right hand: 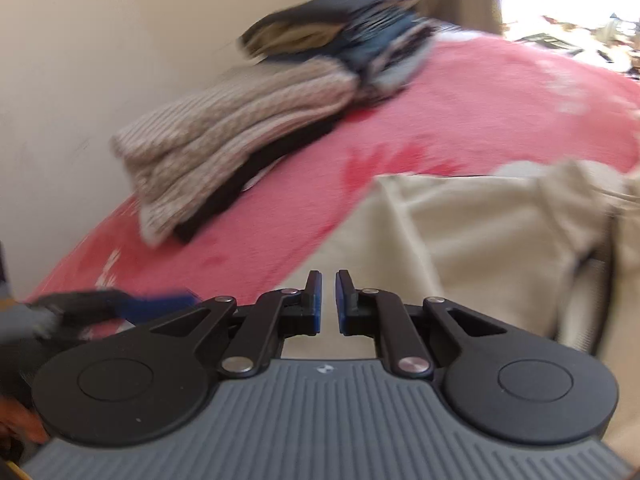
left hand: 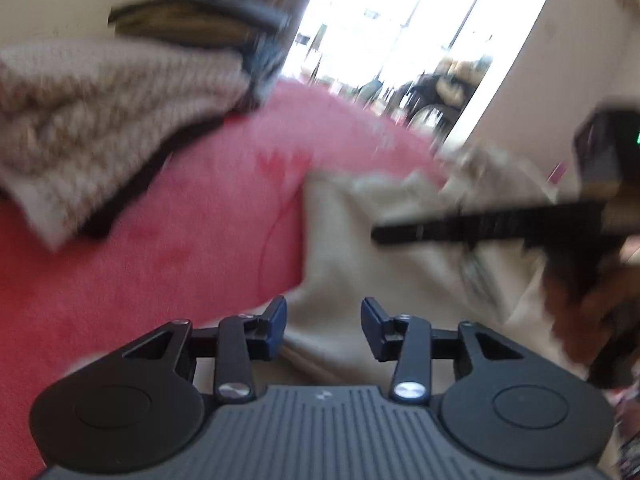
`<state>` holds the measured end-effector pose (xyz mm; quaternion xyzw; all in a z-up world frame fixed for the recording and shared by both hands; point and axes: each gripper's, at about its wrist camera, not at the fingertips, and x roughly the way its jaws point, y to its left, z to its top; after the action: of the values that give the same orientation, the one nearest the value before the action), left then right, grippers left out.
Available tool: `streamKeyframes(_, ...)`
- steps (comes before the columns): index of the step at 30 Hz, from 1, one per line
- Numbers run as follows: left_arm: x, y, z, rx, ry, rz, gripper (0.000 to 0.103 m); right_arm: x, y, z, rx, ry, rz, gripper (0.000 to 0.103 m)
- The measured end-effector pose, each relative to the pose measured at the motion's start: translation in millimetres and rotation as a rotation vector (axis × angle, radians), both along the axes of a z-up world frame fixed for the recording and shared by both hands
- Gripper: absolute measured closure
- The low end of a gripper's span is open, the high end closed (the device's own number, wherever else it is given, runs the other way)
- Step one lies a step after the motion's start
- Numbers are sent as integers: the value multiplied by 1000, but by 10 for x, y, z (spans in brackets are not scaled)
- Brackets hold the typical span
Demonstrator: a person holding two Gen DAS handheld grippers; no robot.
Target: Fold clothes
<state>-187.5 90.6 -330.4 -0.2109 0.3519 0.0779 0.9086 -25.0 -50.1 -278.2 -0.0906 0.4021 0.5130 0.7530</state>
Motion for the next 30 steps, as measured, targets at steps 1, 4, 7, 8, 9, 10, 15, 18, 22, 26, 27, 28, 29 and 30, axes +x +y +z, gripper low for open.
streamKeyframes(1, -54, 30, -115, 19, 18, -3, 80, 6, 98, -64, -17, -2, 34, 96)
streamKeyframes(4, -146, 90, -123, 30, 3, -26, 83, 92, 360, -291, -78, -24, 105, 97)
streamKeyframes(7, -141, 97, -116, 35, -5, -39, 84, 349, 492, -471, -69, -48, 91, 103)
streamKeyframes(8, -148, 105, -109, 35, -9, -44, 84, 486, 512, -500, -47, -35, 71, 103)
streamKeyframes(9, -154, 110, -102, 35, -12, -49, 84, 612, 527, -521, -31, -19, 50, 103)
streamKeyframes(10, -153, 111, -91, 32, -16, -52, 84, 733, 537, -536, -10, 2, 32, 103)
streamKeyframes(15, -162, 154, -85, -6, -36, -56, 84, 1025, 535, -525, 30, 44, -44, 103)
streamKeyframes(18, -162, 176, -94, -21, -41, -52, 84, 1112, 280, -368, 25, 23, -172, 99)
streamKeyframes(22, -144, 179, -76, -36, -38, -39, 85, 1128, -415, 78, 50, 11, -330, 98)
streamKeyframes(26, -165, 107, 90, 2, -52, -24, 76, 628, -1285, 807, 49, -78, -365, 98)
streamKeyframes(27, -184, 58, 159, 34, -62, -22, 67, 448, -1474, 962, 29, -103, -363, 98)
streamKeyframes(28, -208, -7, 232, 67, -78, -22, 64, 251, -1636, 1096, -1, -128, -354, 98)
streamKeyframes(29, -229, -75, 301, 95, -93, -27, 61, 37, -1807, 1203, -37, -155, -347, 98)
streamKeyframes(30, -238, -153, 354, 100, -98, -49, 61, -155, -1938, 1257, -66, -164, -338, 98)
